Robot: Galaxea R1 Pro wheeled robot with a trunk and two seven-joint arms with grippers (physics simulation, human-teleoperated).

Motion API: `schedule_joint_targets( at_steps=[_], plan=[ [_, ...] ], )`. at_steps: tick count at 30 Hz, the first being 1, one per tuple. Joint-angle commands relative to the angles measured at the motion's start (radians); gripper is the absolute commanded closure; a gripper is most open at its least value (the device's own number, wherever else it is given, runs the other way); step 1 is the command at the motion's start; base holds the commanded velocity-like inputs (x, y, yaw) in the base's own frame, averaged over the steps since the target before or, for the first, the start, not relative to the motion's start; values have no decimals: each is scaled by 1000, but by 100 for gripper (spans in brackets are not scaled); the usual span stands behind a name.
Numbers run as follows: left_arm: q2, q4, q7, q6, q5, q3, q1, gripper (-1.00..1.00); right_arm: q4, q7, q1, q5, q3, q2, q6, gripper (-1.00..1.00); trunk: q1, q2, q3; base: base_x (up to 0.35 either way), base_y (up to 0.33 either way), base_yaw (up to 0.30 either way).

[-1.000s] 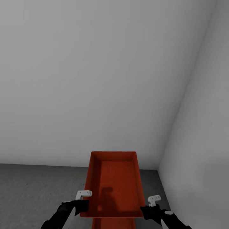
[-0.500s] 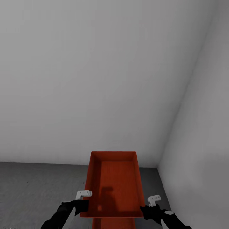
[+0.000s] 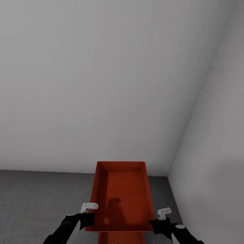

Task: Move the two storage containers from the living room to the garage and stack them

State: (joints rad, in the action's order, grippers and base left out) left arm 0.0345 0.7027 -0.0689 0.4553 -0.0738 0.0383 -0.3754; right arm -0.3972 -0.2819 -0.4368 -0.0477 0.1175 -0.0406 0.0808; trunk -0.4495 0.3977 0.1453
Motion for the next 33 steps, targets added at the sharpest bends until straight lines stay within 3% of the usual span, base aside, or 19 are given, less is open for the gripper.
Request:
schedule_joint_targets(
  at_steps=[1,33],
  plan=[
    [9,3,5,-75,-14,7,0,100,1,-3,0,6,-1,27,7,100,-1,2,4,0,0,0],
    [10,-5,5,-75,-14,8,0,100,1,-3,0,8,-1,27,7,100,-1,2,55,0,0,0]
  ],
)
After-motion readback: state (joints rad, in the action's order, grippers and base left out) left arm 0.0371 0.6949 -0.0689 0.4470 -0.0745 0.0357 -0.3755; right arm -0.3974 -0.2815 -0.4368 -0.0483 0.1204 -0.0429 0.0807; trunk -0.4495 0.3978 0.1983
